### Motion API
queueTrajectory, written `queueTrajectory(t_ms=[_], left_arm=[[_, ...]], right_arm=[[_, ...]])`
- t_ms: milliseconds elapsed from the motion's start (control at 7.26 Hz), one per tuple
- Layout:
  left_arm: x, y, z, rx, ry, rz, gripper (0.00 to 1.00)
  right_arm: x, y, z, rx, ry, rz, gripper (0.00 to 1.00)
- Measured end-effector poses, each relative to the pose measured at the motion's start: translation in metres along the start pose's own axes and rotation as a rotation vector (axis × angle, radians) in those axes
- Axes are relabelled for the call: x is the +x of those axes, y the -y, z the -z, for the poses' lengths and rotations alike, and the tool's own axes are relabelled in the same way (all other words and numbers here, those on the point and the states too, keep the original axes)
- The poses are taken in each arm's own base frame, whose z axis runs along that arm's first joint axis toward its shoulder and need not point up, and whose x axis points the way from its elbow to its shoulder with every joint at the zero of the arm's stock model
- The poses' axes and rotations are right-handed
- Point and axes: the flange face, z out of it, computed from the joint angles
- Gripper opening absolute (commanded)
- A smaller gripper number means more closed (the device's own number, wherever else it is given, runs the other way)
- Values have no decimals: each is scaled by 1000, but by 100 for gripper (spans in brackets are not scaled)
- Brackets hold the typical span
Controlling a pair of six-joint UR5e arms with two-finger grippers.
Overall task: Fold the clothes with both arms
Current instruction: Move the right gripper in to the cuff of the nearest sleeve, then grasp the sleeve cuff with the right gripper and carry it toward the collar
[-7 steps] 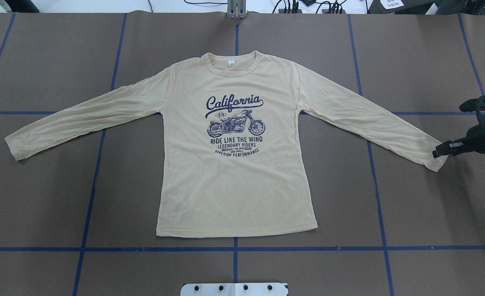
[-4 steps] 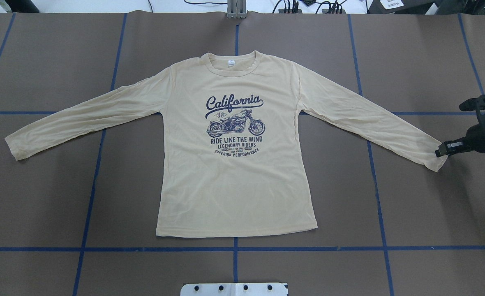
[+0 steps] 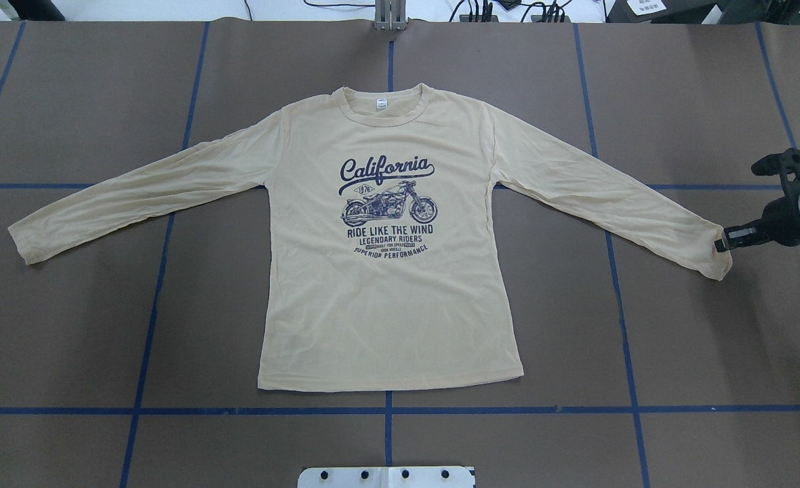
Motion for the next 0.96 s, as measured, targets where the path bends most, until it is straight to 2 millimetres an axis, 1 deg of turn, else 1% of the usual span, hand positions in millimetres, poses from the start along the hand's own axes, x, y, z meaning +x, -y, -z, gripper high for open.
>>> queueTrajectory(t_ms=[138, 275, 413, 551, 689, 826, 964], left_arm=[[0, 0, 0, 0, 0, 0, 100], [0, 0, 0, -1, 0, 1, 100], [-1, -1, -1, -2, 1, 2, 100], [-2, -1, -1, -3, 1, 4, 100], [-2, -2, -1, -4, 1, 5, 100], [-3, -2, -1, -7, -3, 7, 100], [-3, -3, -2, -11, -10, 8, 100]], right_arm=[[-21, 8, 12, 12, 42, -17, 0], [-50, 23, 25, 26, 94, -43, 0], [-86, 45, 35, 41, 146, -79, 0], [-128, 70, 39, 47, 192, -118, 0], [-174, 94, 39, 35, 217, -146, 0], [-222, 121, 40, 14, 214, -169, 0], [-264, 146, 45, -3, 202, -186, 0]])
